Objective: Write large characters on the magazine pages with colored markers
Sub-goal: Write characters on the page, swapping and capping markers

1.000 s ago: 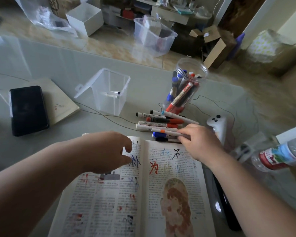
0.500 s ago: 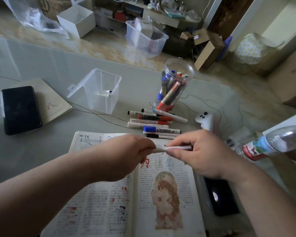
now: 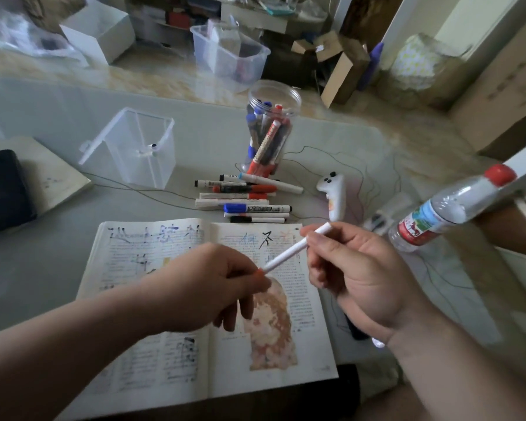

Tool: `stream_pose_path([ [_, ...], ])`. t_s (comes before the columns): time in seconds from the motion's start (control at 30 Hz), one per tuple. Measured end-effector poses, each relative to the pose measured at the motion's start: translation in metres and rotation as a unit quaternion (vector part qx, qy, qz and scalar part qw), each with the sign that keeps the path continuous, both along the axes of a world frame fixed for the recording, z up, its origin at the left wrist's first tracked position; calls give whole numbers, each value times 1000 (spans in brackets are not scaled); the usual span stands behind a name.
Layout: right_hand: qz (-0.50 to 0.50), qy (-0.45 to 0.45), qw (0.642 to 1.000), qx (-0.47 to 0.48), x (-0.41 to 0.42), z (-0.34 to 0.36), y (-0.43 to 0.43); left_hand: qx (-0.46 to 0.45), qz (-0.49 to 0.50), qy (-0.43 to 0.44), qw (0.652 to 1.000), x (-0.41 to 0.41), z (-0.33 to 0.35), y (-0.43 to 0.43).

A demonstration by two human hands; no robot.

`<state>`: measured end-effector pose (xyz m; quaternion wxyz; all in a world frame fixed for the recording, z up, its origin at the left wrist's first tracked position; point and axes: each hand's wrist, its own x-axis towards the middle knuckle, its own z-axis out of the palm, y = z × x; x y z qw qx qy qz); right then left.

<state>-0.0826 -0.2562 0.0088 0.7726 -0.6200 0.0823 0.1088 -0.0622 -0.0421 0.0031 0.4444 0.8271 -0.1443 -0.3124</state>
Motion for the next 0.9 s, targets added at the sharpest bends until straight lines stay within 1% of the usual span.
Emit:
stream_pose_path([
  [0.07, -3, 5, 1000, -7, 3, -6, 3, 17, 34, -3, 999, -3, -3, 0],
  [0.13, 20, 29, 999, -24, 3, -14, 7, 22, 42, 3, 999, -8, -7, 0],
  [0.27, 134, 75, 985, -74, -7, -29, 14, 26, 37, 4, 999, -12, -15, -4],
  [0.43, 118, 88, 988, -50, -10, -32, 16, 94, -44, -37, 994, -11, -22, -6],
  [0.5, 123, 92, 985, -73, -7, -33, 13, 113, -72, -35, 990, -12, -23, -8],
  [0.6, 123, 98, 984, -85, -4, -34, 7, 127, -87, -18, 988, -10, -26, -10],
  [0.67, 122, 95, 985, -76, -4, -35, 5, 120, -97, -9, 988, -8, -26, -11],
  [0.83, 114, 75, 990, -45, 3, -35, -3, 42, -101, 62, 992, 4, -19, -15],
  [0.9, 106, 67, 992, -29, 6, -32, -3, 25, -97, 81, 992, 9, -15, -15],
])
